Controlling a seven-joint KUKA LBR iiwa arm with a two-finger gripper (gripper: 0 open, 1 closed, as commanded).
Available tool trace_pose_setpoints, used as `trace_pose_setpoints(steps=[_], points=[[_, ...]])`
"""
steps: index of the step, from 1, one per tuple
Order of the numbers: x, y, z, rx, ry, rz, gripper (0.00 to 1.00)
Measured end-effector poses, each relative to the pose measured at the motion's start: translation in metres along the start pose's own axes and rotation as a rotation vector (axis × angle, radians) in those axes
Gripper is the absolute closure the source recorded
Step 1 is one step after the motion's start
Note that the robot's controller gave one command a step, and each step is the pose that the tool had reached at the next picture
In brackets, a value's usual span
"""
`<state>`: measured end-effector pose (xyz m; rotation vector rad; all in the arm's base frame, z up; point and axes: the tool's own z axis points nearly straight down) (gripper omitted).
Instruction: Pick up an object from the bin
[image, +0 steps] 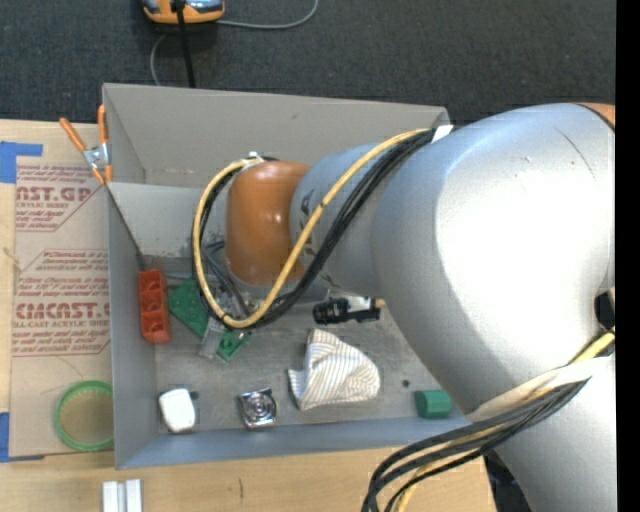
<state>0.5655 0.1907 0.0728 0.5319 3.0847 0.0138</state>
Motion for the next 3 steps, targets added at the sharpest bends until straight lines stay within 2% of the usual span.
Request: trace_pose_setpoints(steps=[1,3], points=[[0.000,0.000,0.000,0.000,0.000,0.000,1.00],[-0.005,-0.004,-0.030,0.001,0.000,-0.015,1.00]])
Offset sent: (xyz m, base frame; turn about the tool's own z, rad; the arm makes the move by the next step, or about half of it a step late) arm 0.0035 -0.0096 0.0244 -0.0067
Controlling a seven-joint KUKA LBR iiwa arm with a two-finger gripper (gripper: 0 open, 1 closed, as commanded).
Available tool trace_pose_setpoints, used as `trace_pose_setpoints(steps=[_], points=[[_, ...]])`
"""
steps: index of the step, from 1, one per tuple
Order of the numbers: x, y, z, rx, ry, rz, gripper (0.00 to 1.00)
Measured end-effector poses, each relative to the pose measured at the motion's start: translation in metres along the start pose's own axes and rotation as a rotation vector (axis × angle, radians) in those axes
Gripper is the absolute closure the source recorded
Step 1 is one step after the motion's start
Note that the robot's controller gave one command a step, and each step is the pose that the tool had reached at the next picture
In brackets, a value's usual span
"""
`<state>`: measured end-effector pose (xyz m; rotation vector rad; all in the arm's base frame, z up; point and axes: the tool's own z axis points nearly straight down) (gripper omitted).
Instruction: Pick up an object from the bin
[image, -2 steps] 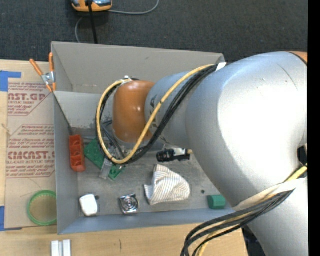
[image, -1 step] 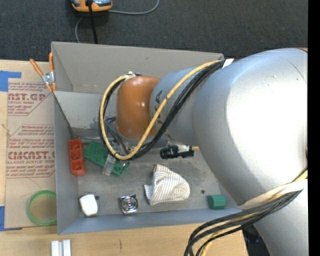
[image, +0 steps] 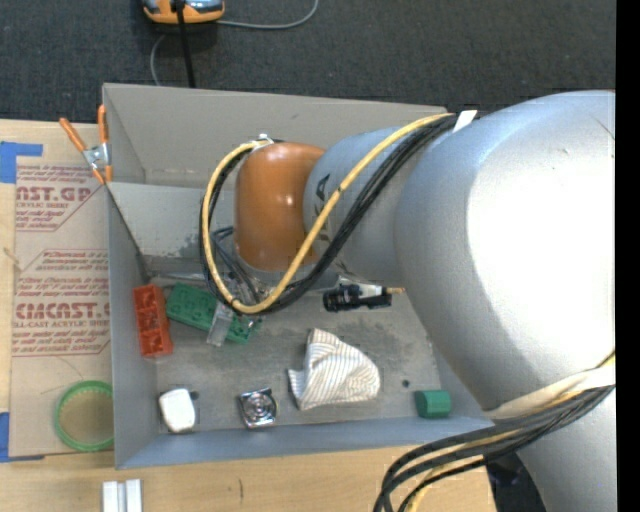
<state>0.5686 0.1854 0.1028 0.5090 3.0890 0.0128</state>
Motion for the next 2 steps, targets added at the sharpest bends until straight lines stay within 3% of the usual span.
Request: trace_pose_setpoints(steps=[1,2], points=[[-0.003,-0.002,-0.014,-0.001,0.000,-0.009,1.00],[-0.001,-0.004,-0.060,0.003,0.005,-0.038,1.00]])
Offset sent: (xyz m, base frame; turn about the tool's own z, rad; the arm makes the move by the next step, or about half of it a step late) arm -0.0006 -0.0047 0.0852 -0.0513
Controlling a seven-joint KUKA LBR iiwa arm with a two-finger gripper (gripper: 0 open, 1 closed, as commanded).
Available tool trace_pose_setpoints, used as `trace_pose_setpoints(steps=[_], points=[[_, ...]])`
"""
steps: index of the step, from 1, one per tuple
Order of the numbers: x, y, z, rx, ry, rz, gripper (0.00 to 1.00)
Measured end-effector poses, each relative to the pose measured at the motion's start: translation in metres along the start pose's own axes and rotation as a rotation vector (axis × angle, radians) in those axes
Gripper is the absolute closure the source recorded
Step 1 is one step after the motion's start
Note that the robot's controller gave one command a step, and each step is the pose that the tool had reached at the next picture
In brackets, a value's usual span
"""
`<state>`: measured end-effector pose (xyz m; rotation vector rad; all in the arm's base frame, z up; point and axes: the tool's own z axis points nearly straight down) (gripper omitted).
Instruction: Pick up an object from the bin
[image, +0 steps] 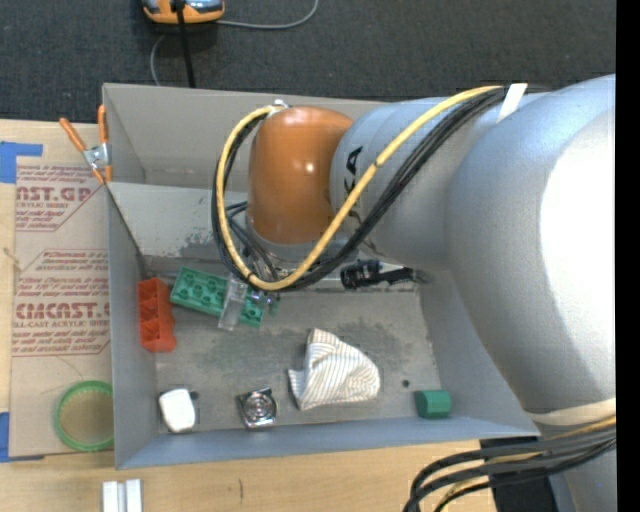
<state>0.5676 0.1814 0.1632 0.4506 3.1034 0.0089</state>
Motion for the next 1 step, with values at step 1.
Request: trace_pose_setpoints(steps=[1], points=[[-0.0025,0.0011,-0.0431,-0.005,-0.007,-0.004,1.00]])
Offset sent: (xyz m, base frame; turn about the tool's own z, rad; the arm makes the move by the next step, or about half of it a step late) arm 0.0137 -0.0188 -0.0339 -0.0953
